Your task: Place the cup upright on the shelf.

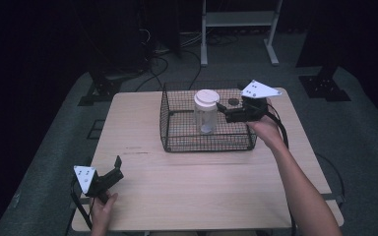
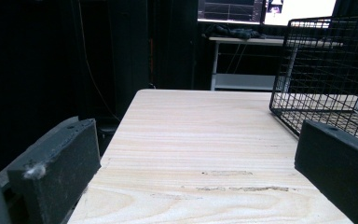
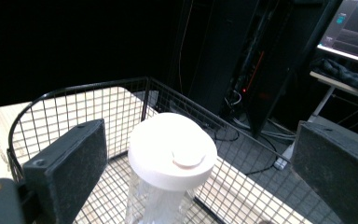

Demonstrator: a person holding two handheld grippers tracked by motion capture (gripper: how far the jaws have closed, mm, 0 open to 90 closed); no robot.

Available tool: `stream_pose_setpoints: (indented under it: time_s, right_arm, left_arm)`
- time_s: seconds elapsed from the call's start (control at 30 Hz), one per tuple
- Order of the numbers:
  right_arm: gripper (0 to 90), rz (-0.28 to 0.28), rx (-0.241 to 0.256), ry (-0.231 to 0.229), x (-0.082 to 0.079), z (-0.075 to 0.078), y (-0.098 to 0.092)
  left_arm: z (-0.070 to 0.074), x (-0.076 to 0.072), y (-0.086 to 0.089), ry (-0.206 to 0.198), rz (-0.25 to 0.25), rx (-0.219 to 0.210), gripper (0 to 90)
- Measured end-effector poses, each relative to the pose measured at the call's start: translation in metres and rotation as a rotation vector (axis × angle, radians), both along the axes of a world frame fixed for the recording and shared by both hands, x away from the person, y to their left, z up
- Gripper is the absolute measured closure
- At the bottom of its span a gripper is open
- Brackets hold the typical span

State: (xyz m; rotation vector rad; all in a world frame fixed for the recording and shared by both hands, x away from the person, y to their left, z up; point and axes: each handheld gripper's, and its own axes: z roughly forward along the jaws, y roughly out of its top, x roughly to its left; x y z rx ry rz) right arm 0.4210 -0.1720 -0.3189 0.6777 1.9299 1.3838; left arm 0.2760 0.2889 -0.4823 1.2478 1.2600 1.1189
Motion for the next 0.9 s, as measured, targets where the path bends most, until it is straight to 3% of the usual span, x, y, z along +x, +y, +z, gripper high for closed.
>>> stream_pose_setpoints:
  time_s: [0.9]
  right_arm:
    - [3.1, -0.013, 0.003, 0.024, -0.023, -0.014, -0.027]
  left_arm:
    - [0.0, 0.0, 0.0, 0.001, 0.001, 0.005, 0.0]
